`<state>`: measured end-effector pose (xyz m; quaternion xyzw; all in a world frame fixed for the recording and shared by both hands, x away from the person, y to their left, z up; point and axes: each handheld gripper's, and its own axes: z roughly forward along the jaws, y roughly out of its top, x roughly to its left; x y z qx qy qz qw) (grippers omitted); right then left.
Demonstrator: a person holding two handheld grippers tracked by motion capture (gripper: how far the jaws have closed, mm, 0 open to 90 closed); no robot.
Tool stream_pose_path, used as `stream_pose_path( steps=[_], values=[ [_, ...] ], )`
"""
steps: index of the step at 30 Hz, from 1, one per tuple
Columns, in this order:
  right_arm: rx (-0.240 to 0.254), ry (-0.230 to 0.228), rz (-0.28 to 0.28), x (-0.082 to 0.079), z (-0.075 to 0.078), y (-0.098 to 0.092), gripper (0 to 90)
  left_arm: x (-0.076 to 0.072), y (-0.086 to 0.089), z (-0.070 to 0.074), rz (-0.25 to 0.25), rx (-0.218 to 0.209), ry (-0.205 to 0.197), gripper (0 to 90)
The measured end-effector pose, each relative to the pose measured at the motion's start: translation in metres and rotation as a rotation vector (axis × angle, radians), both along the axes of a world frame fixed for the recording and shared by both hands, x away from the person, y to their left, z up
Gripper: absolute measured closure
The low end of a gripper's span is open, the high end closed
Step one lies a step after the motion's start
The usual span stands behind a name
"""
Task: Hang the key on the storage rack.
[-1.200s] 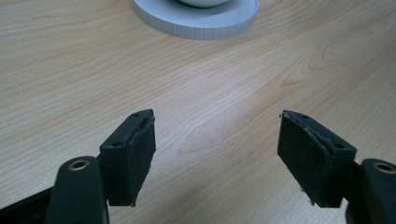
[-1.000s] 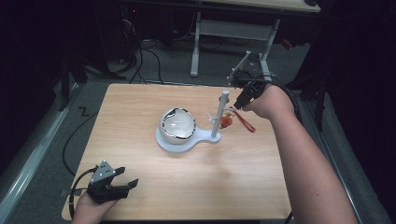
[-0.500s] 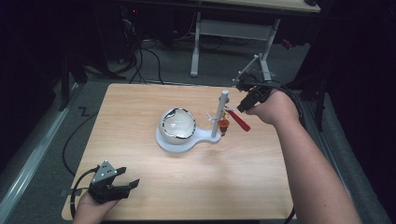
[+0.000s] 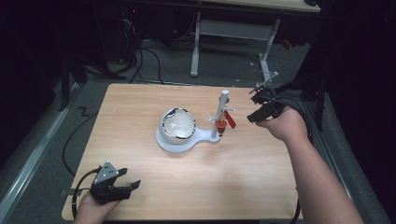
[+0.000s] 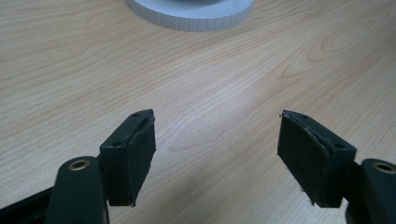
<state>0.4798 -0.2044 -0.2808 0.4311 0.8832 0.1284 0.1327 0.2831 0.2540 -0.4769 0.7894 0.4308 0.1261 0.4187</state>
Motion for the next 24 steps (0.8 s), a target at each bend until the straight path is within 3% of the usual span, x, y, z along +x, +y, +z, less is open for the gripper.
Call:
stream_pose_path(
  steps=[4,5,8,9,12,14,16,17,22,24],
  values=[
    [0.045,-0.007,-0.028,-0.009,-0.023,-0.012,58.5,0.0,0.0,-0.001,0.003,0.007,0.003,28.4],
    [0.045,-0.007,-0.028,-0.009,-0.023,-0.012,58.5,0.0,0.0,-0.001,0.003,0.007,0.003,28.5],
    [0.068,-0.035,-0.032,-0.023,-0.05,-0.021,57.6,0.0,-0.001,-0.001,0.003,0.008,0.001,28.6],
    [0.068,-0.035,-0.032,-0.023,-0.05,-0.021,57.6,0.0,-0.001,-0.002,0.002,0.009,0.001,28.6],
    [0.094,-0.04,-0.032,-0.037,-0.072,-0.026,57.0,0.0,-0.002,-0.003,0.001,0.012,0.004,28.6],
    [0.118,-0.054,-0.039,-0.05,-0.09,-0.031,55.5,0.0,-0.003,-0.003,-0.001,0.015,0.005,28.6],
    [0.113,-0.104,-0.052,-0.066,-0.106,-0.034,54.8,0.0,-0.003,-0.002,-0.003,0.018,0.002,28.6],
    [0.113,-0.104,-0.052,-0.066,-0.106,-0.034,54.8,0.0,-0.003,-0.002,-0.003,0.018,0.002,28.6],
    [0.169,-0.177,-0.081,-0.108,-0.145,-0.038,50.0,0.001,-0.004,-0.004,-0.007,0.015,0.005,28.6],
    [0.179,-0.229,-0.096,-0.133,-0.166,-0.041,45.8,0.002,-0.005,-0.004,-0.017,0.017,0.004,28.6]
  ],
)
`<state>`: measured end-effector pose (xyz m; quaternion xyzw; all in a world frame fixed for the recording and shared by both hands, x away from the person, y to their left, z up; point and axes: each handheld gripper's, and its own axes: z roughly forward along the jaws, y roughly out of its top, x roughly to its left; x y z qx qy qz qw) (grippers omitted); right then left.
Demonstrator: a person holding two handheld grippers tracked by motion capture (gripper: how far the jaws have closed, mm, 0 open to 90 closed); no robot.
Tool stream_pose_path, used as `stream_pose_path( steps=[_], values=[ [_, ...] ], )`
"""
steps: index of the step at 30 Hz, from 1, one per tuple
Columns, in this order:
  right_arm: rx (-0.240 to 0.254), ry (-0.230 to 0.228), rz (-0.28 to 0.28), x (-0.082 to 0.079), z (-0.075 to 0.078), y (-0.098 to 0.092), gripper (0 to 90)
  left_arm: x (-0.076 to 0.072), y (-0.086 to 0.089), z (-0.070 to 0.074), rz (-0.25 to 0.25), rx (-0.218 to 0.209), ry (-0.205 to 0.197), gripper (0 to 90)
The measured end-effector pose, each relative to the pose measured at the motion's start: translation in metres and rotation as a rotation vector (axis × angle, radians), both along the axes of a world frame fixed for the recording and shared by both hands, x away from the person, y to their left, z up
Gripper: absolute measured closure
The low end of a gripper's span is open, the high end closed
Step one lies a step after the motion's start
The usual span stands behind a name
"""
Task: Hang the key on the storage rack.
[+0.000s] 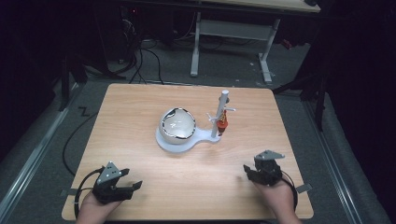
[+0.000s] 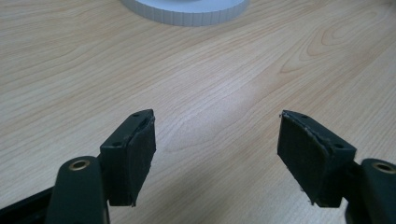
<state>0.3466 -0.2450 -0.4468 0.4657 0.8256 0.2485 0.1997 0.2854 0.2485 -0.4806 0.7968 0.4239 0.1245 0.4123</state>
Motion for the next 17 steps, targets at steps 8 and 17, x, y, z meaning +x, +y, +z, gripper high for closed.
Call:
stream_pose_path(
  steps=[8,17],
  values=[
    [-0.003,0.021,0.014,-0.014,-0.021,-0.004,30.5,0.005,-0.006,-0.003,-0.012,-0.001,0.008,28.5],
    [0.019,0.0,0.023,-0.013,-0.024,-0.006,29.9,0.013,-0.009,-0.002,0.021,0.0,-0.005,28.2]
  ],
)
